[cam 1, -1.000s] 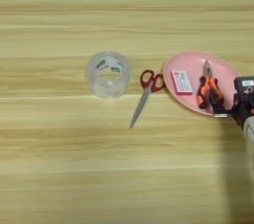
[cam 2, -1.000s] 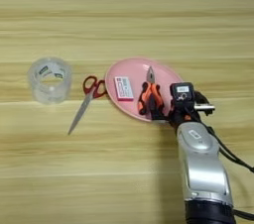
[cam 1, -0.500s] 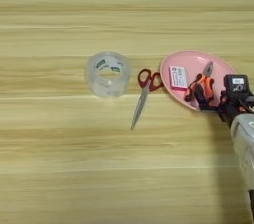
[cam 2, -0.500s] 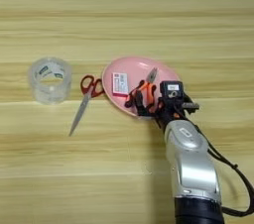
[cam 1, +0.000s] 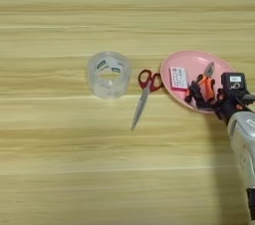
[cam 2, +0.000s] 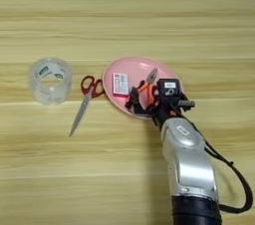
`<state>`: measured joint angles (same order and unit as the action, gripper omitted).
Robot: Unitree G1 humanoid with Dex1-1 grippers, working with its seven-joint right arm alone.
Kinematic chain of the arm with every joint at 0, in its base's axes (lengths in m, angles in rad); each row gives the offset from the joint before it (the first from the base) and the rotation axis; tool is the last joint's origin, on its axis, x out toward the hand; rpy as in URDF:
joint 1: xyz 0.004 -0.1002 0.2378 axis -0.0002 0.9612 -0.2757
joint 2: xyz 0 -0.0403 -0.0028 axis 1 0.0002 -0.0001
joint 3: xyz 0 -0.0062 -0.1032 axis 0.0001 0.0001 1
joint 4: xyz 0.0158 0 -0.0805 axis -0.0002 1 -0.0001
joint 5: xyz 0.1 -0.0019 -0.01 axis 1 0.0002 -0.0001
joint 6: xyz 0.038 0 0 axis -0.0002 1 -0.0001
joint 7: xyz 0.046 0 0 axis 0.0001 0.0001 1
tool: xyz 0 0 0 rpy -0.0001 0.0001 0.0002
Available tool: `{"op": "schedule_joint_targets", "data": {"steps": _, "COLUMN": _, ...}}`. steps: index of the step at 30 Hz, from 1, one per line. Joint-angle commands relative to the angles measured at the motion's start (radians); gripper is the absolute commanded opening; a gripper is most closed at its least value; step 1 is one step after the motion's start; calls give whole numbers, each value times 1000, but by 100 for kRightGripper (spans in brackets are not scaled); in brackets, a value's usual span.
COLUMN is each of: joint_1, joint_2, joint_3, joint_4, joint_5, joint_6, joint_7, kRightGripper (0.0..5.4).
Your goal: Move the objects on the table
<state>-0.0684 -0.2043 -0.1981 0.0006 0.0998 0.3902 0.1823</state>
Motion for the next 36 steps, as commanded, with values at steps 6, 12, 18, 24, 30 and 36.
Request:
{"op": "schedule_joint_targets", "data": {"steps": 6, "joint_1": -71, "joint_2": -7, "joint_3": 37, "joint_4": -20, "joint_5": 17, "joint_6": -3, "joint_7": 28, "kRightGripper": 538}}
{"op": "schedule_joint_targets", "data": {"steps": 12, "joint_1": -62, "joint_2": -22, "joint_3": 40, "joint_4": -6, "joint_5": 10, "joint_6": 26, "joint_7": 31, "kRightGripper": 538}}
{"op": "schedule_joint_targets", "data": {"steps": 18, "joint_1": -29, "joint_2": -35, "joint_3": 36, "joint_4": -27, "joint_5": 20, "joint_6": 83, "joint_7": 48, "kRightGripper": 538}}
{"op": "schedule_joint_targets", "data": {"steps": 24, "joint_1": -36, "joint_2": -31, "joint_3": -18, "joint_4": -43, "joint_5": 38, "joint_6": 76, "joint_7": 3, "kRightGripper": 538}}
{"op": "schedule_joint_targets", "data": {"steps": 30, "joint_1": -37, "joint_2": -61, "joint_3": -41, "joint_4": -93, "joint_5": 34, "joint_6": 107, "joint_7": -17, "kRightGripper": 538}}
{"op": "schedule_joint_targets", "data": {"steps": 36, "joint_1": -39, "joint_2": -84, "joint_3": -64, "joint_4": -128, "joint_5": 55, "joint_6": 183, "joint_7": -5, "kRightGripper": 538}}
